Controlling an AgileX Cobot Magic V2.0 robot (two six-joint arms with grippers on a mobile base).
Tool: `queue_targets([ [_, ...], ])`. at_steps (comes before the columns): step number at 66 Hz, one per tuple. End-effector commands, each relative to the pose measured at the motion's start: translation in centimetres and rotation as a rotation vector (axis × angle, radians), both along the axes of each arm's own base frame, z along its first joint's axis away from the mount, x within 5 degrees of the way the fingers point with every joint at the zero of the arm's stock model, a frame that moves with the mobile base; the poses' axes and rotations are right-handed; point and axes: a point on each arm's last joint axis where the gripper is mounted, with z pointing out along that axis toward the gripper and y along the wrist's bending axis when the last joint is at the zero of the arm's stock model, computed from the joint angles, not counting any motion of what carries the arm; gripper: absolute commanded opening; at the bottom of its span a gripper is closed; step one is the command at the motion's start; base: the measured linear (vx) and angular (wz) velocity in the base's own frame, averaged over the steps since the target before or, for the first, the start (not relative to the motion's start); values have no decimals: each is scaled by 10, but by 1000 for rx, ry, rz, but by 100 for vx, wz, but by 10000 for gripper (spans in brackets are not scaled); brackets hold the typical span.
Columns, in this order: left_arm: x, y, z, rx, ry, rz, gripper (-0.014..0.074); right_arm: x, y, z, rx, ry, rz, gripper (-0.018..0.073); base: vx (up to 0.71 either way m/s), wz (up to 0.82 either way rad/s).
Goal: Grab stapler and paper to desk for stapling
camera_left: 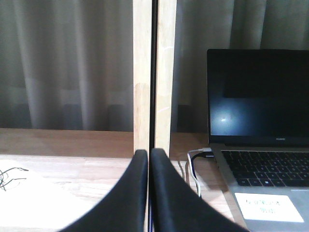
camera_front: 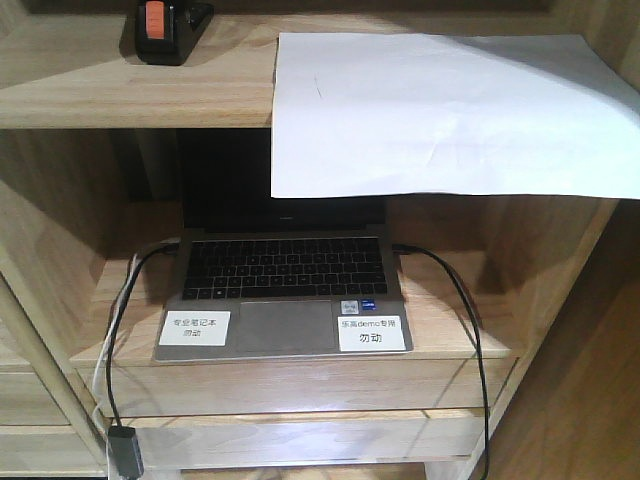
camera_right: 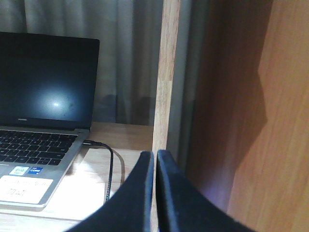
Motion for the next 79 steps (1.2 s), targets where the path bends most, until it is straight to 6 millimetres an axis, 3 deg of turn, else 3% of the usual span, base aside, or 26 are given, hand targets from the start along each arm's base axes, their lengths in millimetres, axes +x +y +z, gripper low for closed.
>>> queue_targets([
  [1,-1,-1,4,2,-127,-12,-7,-1,1,6,-6,-83,4,-9,0,0],
  [15,-5,-1,27,-52,-284,-17,-7,-1,0,6,-6,-84,3,-9,0,0],
  [28,-18,-1,72,-76,-383,-27,-7,-1,0,6,-6,-84,3,-9,0,0],
  [39,-22,-2,109,-81,-337,-26,-7,-1,0,6,-6,-84,3,-9,0,0],
  [53,-10,-3,145,-71,-177,-47,-7,-1,0,6,-6,-84,3,-9,0,0],
  [67,4,-4,149,-75,-108,-77,-7,-1,0,6,-6,-84,3,-9,0,0],
  [79,4,-5,152,-93,-131,-91,-7,-1,0,6,-6,-84,3,-9,0,0],
])
